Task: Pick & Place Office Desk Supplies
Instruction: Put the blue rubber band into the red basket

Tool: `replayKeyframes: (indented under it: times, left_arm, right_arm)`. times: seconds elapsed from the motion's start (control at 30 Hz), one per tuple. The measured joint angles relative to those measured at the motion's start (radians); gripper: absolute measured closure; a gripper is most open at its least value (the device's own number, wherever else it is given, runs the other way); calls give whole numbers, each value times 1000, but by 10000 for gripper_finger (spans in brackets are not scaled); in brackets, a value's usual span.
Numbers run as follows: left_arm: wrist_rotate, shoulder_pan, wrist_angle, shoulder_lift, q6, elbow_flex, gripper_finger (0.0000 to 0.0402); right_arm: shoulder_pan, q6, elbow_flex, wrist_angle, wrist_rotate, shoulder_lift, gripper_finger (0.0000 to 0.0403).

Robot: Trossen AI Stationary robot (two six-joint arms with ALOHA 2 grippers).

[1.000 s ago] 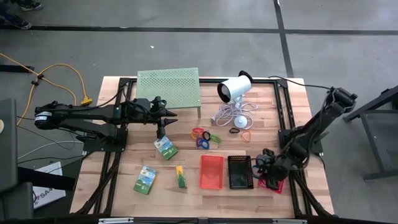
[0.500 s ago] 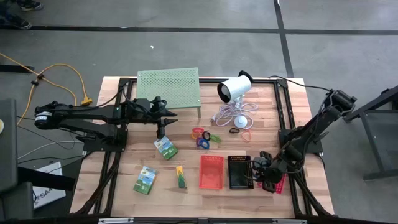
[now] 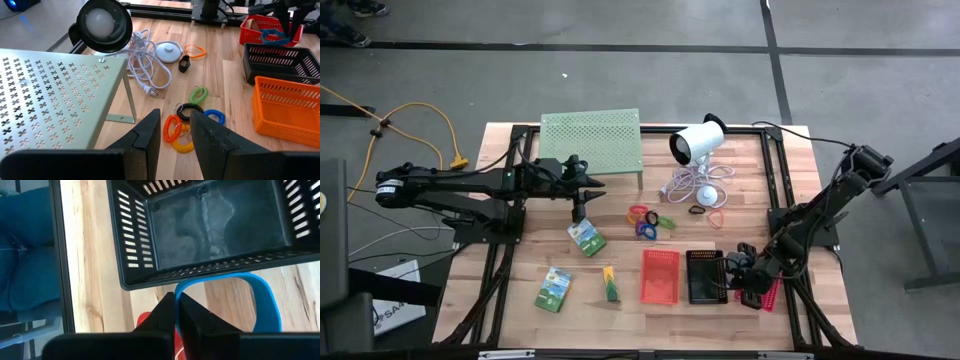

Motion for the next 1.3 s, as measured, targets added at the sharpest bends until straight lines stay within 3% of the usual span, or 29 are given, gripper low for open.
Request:
replayKeyframes:
  times: [0.47,1.3]
  left_arm:
    - [0,0,0,0,0,0,300]
    - [0,0,0,0,0,0,300]
  right_arm:
    - [34,121,0,-47,25,-78,399]
    - [314,677,0,-276,14,-116,399]
